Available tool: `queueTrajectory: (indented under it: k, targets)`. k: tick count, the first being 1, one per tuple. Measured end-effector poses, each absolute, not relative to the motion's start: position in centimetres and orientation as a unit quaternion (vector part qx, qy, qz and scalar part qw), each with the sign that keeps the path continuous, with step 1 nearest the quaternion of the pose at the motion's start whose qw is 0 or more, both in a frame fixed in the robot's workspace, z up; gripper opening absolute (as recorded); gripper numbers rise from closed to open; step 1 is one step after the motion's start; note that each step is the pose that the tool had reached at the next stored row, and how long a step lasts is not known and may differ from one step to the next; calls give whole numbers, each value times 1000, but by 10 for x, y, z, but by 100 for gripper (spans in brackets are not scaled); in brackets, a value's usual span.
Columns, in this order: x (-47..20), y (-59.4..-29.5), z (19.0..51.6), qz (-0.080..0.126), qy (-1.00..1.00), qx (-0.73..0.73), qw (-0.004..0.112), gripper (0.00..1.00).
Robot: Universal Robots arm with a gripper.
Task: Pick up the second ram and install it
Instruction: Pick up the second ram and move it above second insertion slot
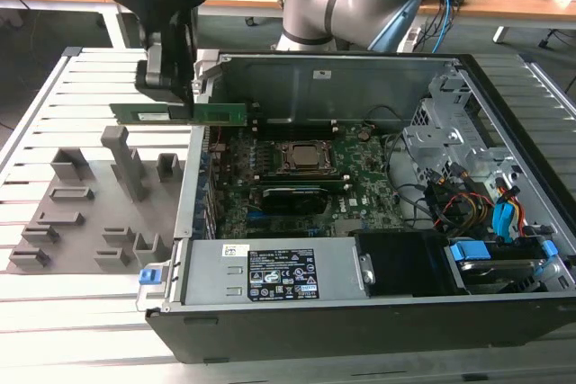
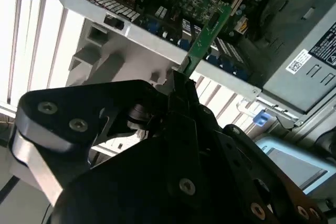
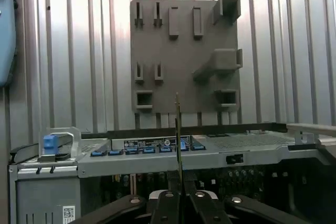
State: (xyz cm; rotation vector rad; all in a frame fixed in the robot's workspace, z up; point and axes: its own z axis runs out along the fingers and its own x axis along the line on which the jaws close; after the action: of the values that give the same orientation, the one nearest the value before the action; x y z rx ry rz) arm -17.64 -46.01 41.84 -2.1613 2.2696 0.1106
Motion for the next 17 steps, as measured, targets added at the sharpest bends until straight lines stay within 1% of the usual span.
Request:
queueTrajectory:
  k: [17]
  targets:
    - [-100,-460,418,33,724,-689,1,14]
